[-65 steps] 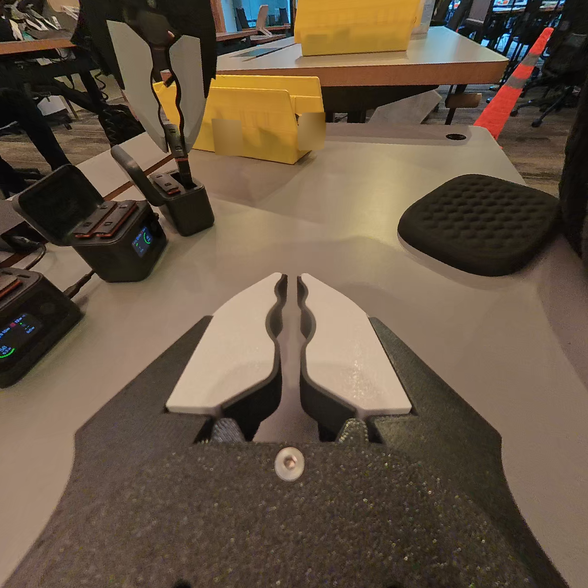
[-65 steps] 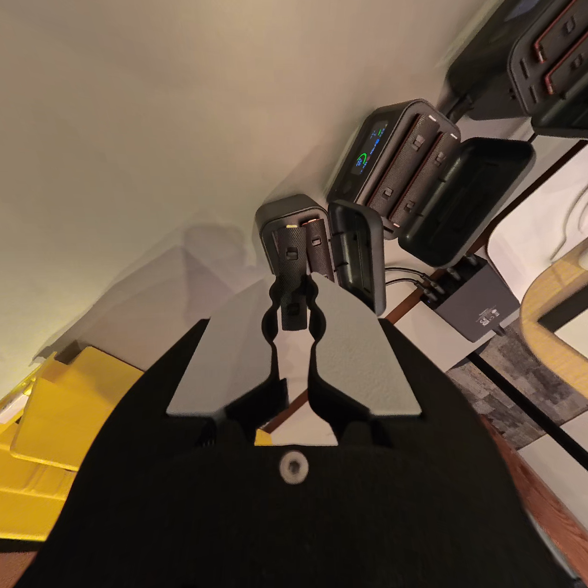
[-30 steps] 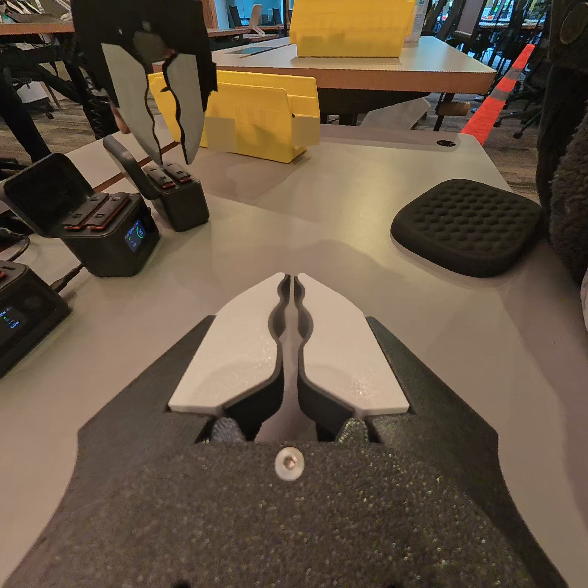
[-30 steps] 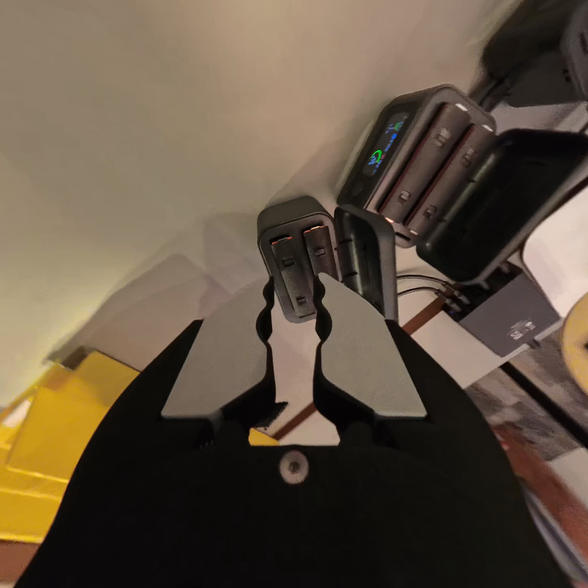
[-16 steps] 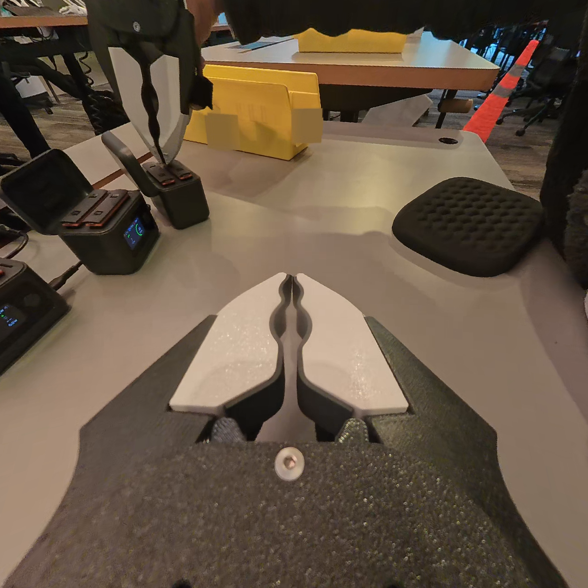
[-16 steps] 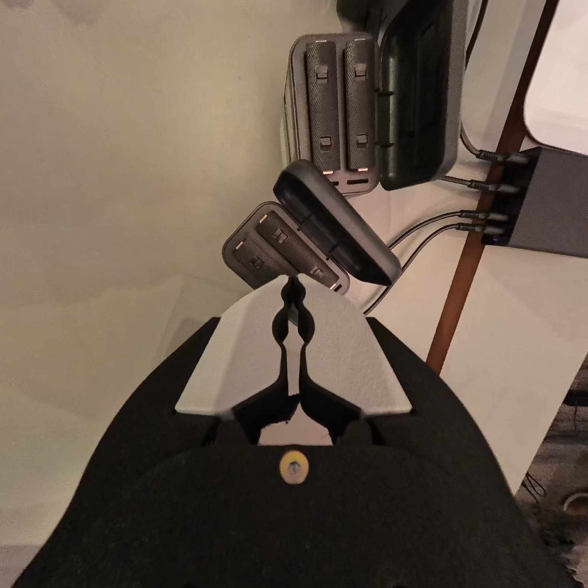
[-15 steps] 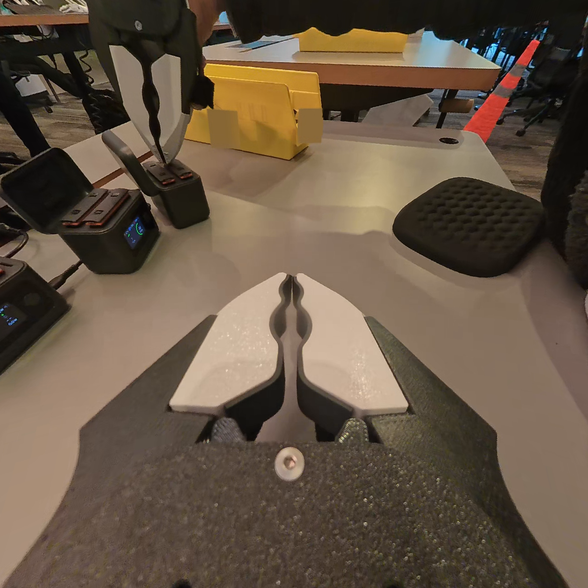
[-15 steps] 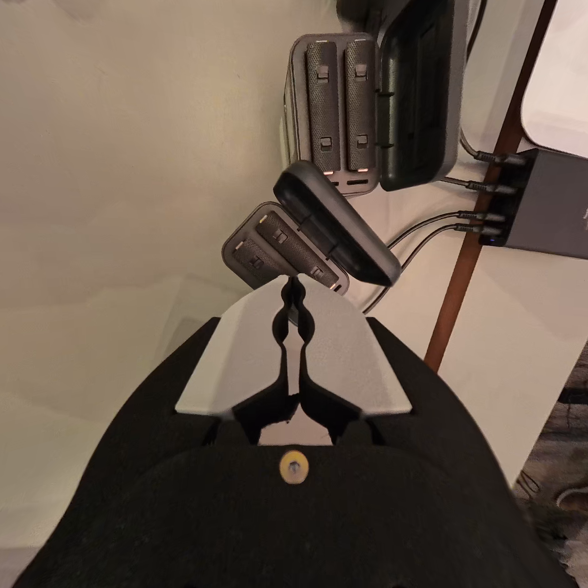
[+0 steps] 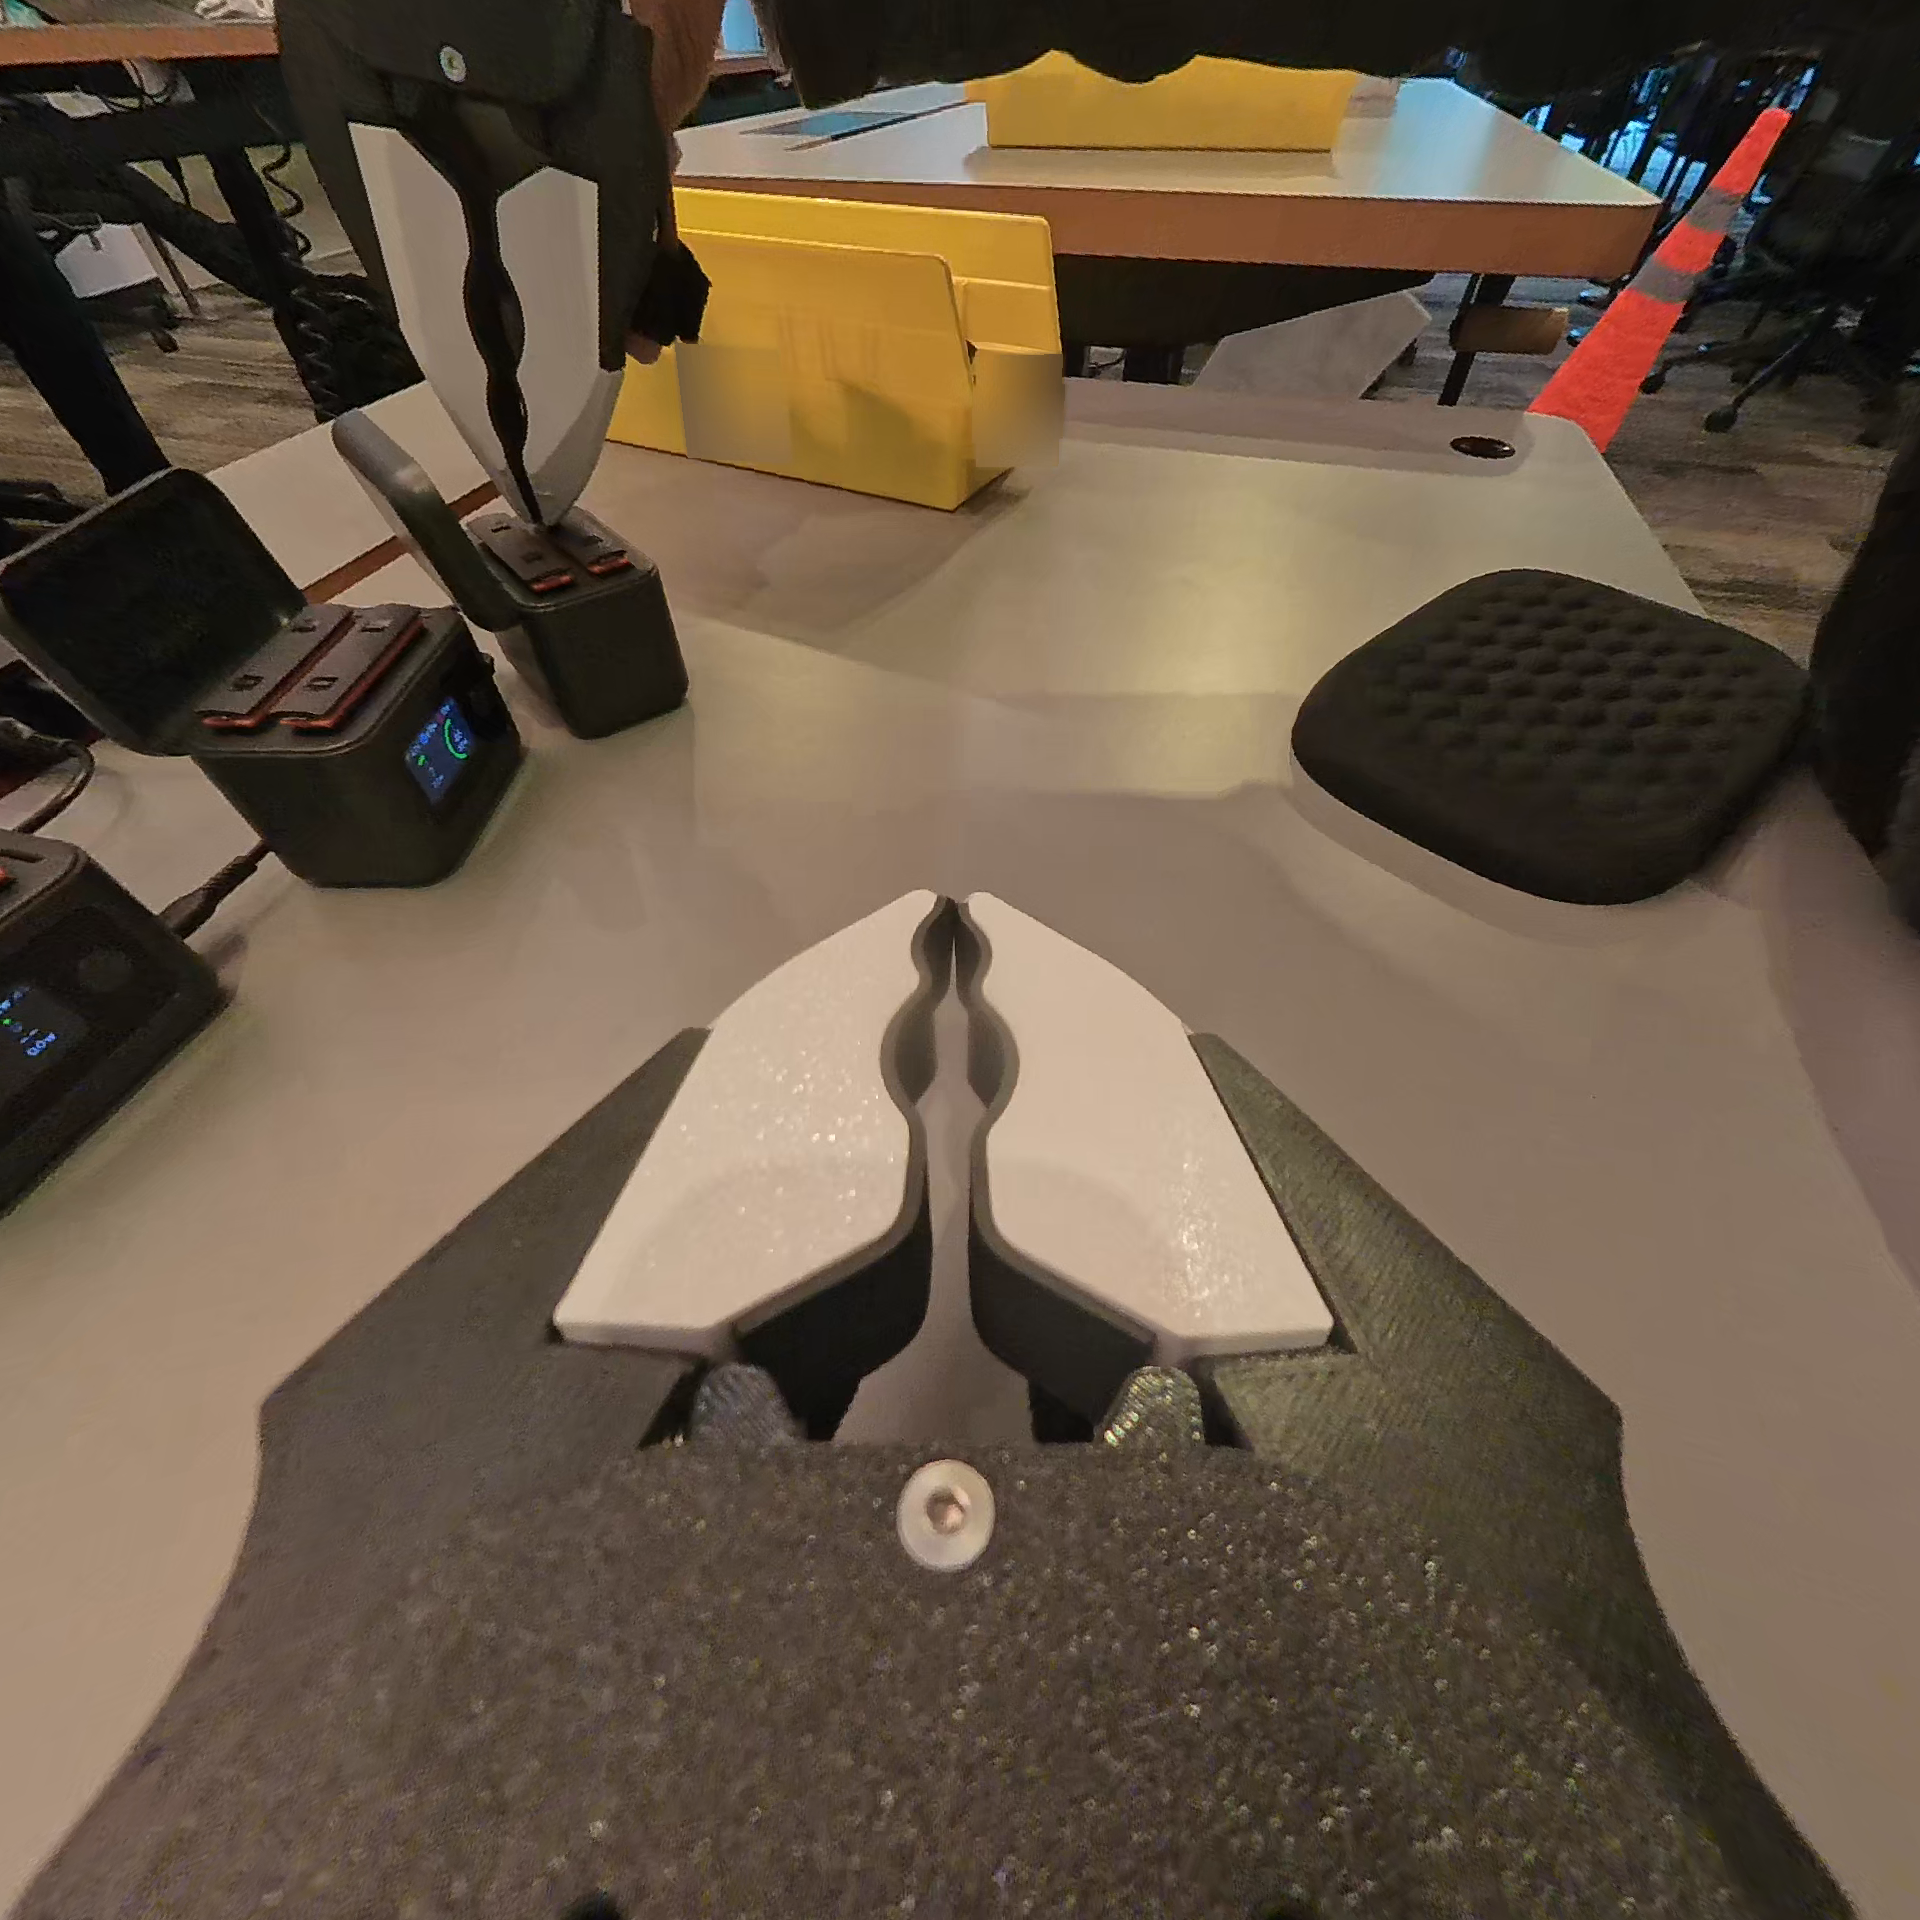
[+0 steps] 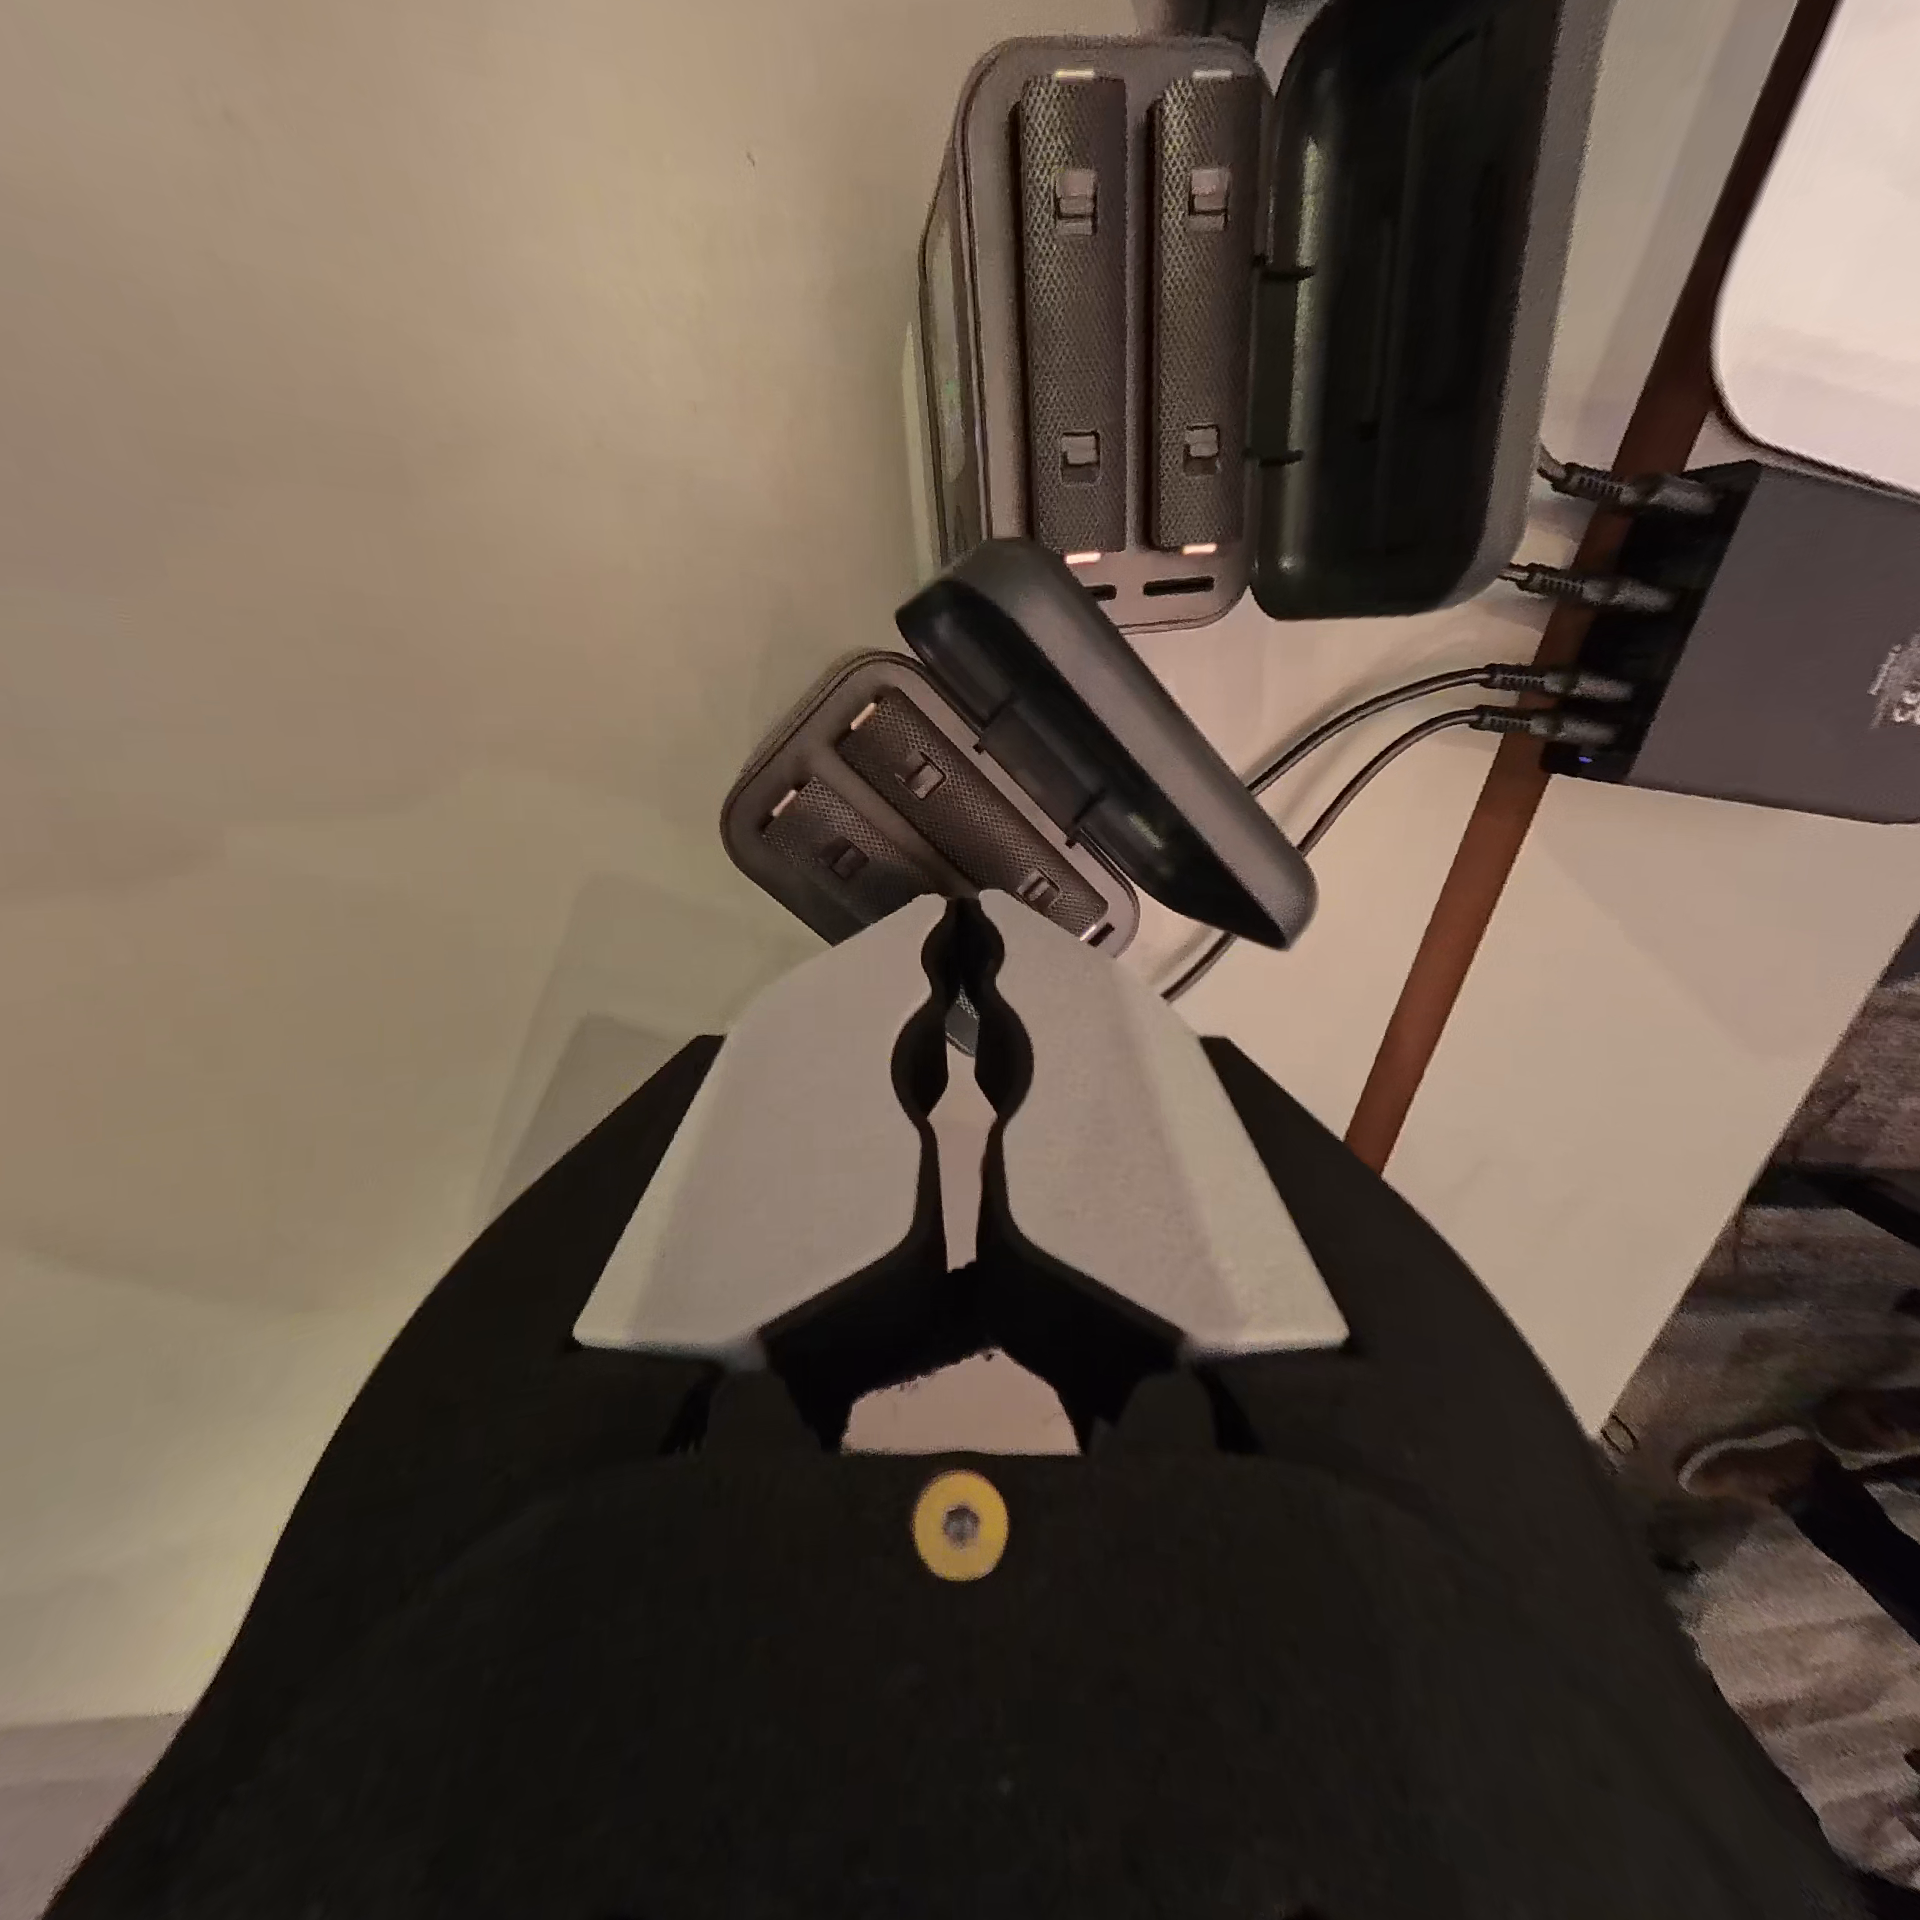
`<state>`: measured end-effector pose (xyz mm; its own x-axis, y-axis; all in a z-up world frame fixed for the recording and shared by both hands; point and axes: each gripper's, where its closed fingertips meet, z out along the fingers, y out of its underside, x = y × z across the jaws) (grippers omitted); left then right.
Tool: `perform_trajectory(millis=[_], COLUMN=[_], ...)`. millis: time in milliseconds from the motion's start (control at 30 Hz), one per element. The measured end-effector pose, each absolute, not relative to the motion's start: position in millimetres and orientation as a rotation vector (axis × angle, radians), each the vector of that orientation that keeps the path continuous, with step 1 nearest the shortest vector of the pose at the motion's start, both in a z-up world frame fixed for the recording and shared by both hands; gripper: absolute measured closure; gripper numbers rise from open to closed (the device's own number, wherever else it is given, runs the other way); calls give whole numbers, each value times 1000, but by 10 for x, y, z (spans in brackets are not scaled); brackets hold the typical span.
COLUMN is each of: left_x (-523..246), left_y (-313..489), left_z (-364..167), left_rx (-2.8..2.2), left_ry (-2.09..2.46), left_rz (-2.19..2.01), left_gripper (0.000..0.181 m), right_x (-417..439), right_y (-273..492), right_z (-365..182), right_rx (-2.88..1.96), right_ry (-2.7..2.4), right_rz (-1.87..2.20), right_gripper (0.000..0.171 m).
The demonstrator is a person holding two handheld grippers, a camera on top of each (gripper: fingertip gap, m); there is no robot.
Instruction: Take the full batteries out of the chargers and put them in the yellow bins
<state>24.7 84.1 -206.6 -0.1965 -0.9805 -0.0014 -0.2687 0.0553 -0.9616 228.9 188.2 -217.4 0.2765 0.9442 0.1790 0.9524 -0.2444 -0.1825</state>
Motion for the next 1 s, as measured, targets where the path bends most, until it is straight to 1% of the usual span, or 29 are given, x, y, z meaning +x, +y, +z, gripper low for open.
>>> perform_trajectory(millis=[167, 233, 400, 467, 533, 600, 700, 833, 1000], left_x=[233, 224, 216, 214, 190, 126, 2, -135, -259], left_y=[887, 890, 956, 1059, 1203, 1393, 1619, 1836, 2015], left_z=[-2004, -1968, -1879, -1835, -1778, -1720, -1619, -1566, -1562], left_rx=[-1285, -1266, -1246, -1255, -1285, -1326, -1364, -1395, -1421], left_ry=[1521, 1509, 1446, 1386, 1302, 1200, 1067, 975, 916], left_rz=[-1200, -1197, -1156, -1107, -1056, -980, -922, -848, -782], left_gripper=[181, 181, 181, 181, 181, 181, 181, 181, 181], right_x=[2323, 2262, 2191, 2219, 2209, 2134, 1895, 1605, 1528], right_y=[1925, 1973, 1888, 1742, 1565, 1402, 1232, 1167, 1186], right_z=[-2102, -1857, -950, -725, -632, -685, -917, -1219, -1524], right_rx=[-2268, -2200, -1937, -1858, -1788, -1759, -1779, -1799, -1694], right_ry=[-1618, -1405, -766, -535, -329, -186, -84, 35, -10], right_rz=[-233, -198, -77, -58, -36, -26, -35, 22, -76], right_gripper=[171, 171, 171, 171, 171, 171, 171, 171, 171])
